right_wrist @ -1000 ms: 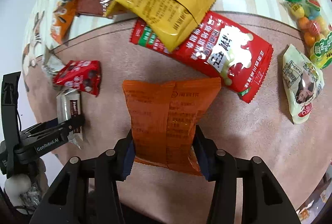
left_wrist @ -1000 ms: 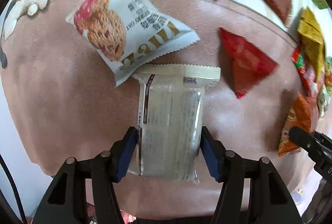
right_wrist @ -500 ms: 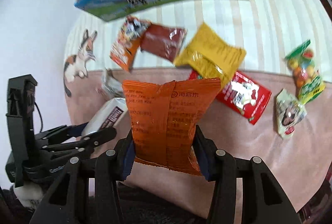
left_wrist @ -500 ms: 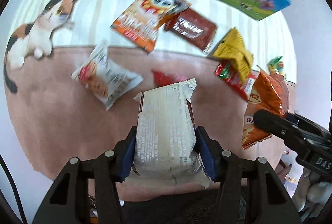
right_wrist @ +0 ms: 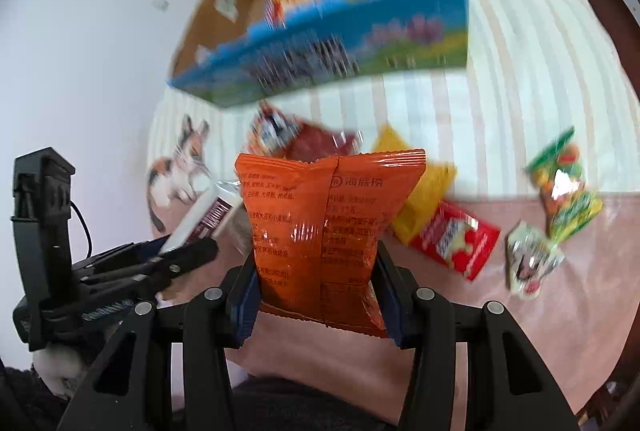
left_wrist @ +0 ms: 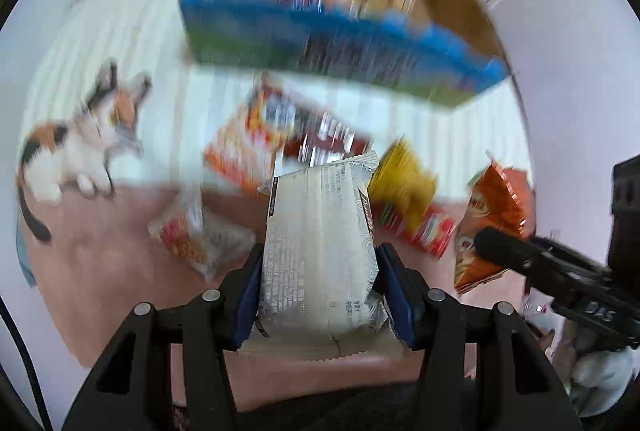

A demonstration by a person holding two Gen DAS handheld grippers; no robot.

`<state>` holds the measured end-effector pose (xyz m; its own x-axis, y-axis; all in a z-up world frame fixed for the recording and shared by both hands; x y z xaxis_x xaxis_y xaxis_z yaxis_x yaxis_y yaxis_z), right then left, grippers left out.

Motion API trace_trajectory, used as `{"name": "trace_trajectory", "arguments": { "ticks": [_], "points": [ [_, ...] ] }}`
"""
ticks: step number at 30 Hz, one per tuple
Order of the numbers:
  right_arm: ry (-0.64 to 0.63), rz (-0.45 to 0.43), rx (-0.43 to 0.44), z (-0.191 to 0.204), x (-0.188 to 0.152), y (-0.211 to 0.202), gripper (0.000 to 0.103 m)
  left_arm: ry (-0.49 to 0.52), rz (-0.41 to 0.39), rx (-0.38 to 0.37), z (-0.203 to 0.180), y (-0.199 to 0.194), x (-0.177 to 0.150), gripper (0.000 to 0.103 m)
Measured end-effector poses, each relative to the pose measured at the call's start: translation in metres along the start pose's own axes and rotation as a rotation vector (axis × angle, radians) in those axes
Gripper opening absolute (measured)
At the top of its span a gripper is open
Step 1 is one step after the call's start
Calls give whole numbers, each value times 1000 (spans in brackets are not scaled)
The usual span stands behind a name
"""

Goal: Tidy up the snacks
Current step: 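Carry both packets into the box and open both tools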

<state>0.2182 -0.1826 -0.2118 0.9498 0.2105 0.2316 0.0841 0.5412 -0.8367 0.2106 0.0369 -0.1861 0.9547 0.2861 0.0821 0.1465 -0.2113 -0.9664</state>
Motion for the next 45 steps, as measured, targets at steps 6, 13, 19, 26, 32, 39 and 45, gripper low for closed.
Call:
{"name": "trace_trajectory", "arguments": {
  "ticks": [6,13,19,26,32,39,45],
  "points": [
    [-42,-182,-26,2,75,-53,53,20,-203,-28,-24,-63,83,52],
    [-50,-265,-176,-29,181,-47,53,49,-317,75,-39,-50,188,52],
    [-40,-211,-274,-62,241,-10,53,40,-266,164,-34,1,254,52],
    [-5,-134,-333,-101,283,31,54,33,-189,240,-24,52,297,54],
    [30,-70,-371,-116,296,60,91,-11,-102,195,-17,80,318,71],
    [14,-66,-383,-106,299,69,94,13,-134,182,-25,74,312,82],
    [9,-108,-360,-90,285,50,95,43,-196,169,-32,50,293,82]
  ]
}}
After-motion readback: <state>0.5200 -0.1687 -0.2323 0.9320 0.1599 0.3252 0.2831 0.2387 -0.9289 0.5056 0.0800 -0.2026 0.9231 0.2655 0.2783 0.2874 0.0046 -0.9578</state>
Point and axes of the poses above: each gripper's, at about its wrist camera, not at the fingertips, and y roughly the way its jaws point, z to its left, x to its top, the point moved 3 cm from there along y, roughly the way its jaws point, and after that the axes turned 13 degrees about -y, right-handed, at the moved point
